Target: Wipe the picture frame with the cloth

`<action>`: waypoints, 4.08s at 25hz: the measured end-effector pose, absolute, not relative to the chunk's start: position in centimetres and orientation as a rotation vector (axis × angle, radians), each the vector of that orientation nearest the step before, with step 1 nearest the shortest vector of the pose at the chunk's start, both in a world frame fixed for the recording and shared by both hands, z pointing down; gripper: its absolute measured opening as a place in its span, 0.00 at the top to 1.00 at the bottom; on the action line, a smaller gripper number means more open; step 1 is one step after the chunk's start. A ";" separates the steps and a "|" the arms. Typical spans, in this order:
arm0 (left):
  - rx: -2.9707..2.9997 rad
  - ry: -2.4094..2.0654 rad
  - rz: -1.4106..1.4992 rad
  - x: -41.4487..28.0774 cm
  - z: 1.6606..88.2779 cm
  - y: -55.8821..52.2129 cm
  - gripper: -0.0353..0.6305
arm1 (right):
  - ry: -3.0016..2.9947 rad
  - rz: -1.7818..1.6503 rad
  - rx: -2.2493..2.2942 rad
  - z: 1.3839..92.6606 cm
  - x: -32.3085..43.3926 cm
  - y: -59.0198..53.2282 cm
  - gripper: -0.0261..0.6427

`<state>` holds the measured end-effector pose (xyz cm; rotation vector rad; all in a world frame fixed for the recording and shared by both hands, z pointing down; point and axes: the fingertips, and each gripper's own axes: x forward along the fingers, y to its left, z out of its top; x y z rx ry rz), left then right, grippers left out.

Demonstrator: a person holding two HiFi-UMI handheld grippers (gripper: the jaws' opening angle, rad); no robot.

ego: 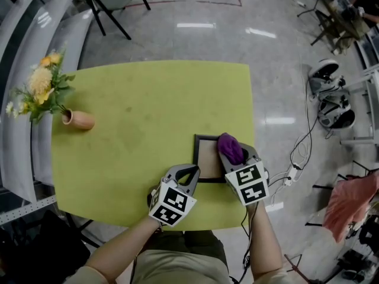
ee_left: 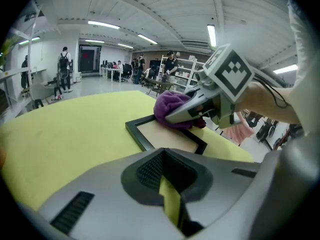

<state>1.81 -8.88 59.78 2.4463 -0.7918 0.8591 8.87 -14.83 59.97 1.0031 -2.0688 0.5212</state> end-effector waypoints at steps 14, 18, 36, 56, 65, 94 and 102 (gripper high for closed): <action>2.456 -0.727 0.850 1.9 59.7 -8.9 0.94 | -2.302 0.651 0.704 58.5 0.4 -11.1 0.78; 2.485 -0.756 0.870 1.9 59.7 -8.7 0.94 | -2.323 0.774 0.740 58.8 0.8 -11.1 0.78; 2.456 -0.753 0.846 1.7 60.1 -8.7 0.94 | -2.107 0.676 0.943 58.9 10.4 -9.8 0.79; 2.442 -0.725 0.913 1.1 60.1 -7.5 0.94 | -2.213 0.845 0.789 60.1 2.9 -4.4 0.80; 2.418 -0.744 0.900 1.0 60.3 -7.5 0.94 | -2.033 0.762 0.974 60.7 9.0 -3.6 0.80; 2.753 -1.247 0.289 -3.9 25.6 -10.0 0.94 | -2.448 0.210 1.611 23.5 15.3 -3.2 0.79; 2.950 -1.431 0.211 -5.3 15.6 -7.5 0.94 | -2.617 -0.012 1.694 14.4 14.4 0.0 0.79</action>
